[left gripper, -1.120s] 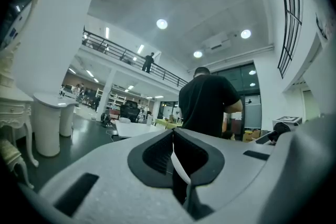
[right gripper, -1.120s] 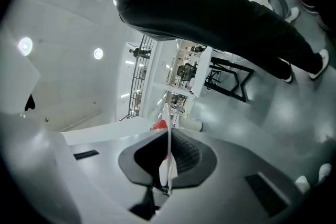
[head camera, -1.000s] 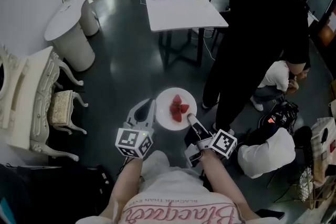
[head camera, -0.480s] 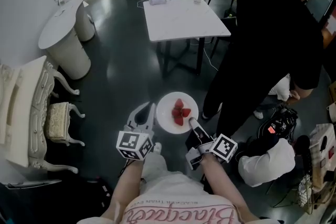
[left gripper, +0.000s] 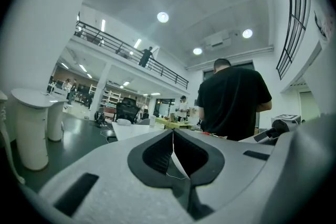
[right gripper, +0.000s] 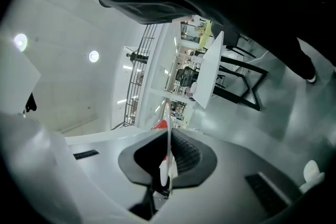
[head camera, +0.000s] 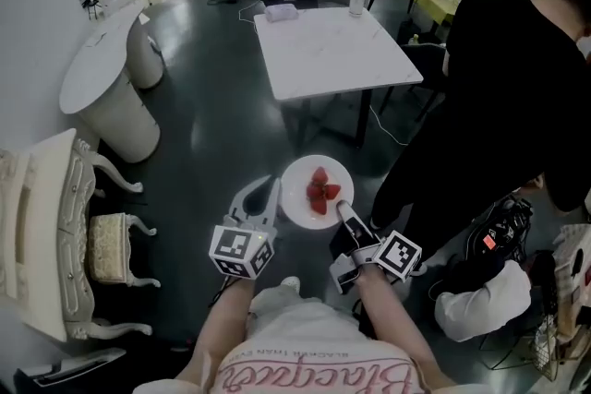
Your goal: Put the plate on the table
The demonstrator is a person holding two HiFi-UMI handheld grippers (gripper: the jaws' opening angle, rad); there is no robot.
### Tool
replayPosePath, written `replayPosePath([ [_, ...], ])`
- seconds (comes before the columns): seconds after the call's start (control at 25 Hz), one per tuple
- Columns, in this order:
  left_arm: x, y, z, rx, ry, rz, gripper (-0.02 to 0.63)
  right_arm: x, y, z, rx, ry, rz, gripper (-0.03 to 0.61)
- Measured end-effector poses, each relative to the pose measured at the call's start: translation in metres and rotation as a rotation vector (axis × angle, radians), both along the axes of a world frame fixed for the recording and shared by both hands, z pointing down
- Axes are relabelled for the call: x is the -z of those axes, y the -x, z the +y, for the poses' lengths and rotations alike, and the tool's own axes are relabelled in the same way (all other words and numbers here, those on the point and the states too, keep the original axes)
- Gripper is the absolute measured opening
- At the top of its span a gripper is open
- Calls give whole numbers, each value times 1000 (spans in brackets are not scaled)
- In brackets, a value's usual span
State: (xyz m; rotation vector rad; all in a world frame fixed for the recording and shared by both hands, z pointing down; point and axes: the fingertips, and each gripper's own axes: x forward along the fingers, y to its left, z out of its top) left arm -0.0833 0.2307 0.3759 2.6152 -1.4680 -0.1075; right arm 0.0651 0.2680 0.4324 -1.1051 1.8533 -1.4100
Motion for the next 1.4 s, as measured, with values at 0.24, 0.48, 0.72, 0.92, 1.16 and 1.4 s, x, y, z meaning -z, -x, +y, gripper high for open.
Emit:
replayPosePath([
  [0.24, -1, 17, -57, -24, -8, -4, 5, 2, 20, -62, -10, -3, 16, 12],
  [0.48, -6, 23, -94, -29, -6, -2, 5, 2, 30, -103, -7, -7, 9, 12],
  [0.72, -15, 22, -131, -14, 12, 6, 5, -4, 26, -143, 1, 2, 11, 12],
  [0.92, -24, 24, -169, 6, 24, 4, 5, -13, 26, -187, 15, 12, -1, 12],
  [1.16, -30, 24, -237, 27, 34, 0, 5, -20, 24, -256, 37, 19, 0, 12],
  [1.4, -32, 12, -316, 38, 35, -10, 5, -19, 16, -340, 64, 18, 0, 12],
])
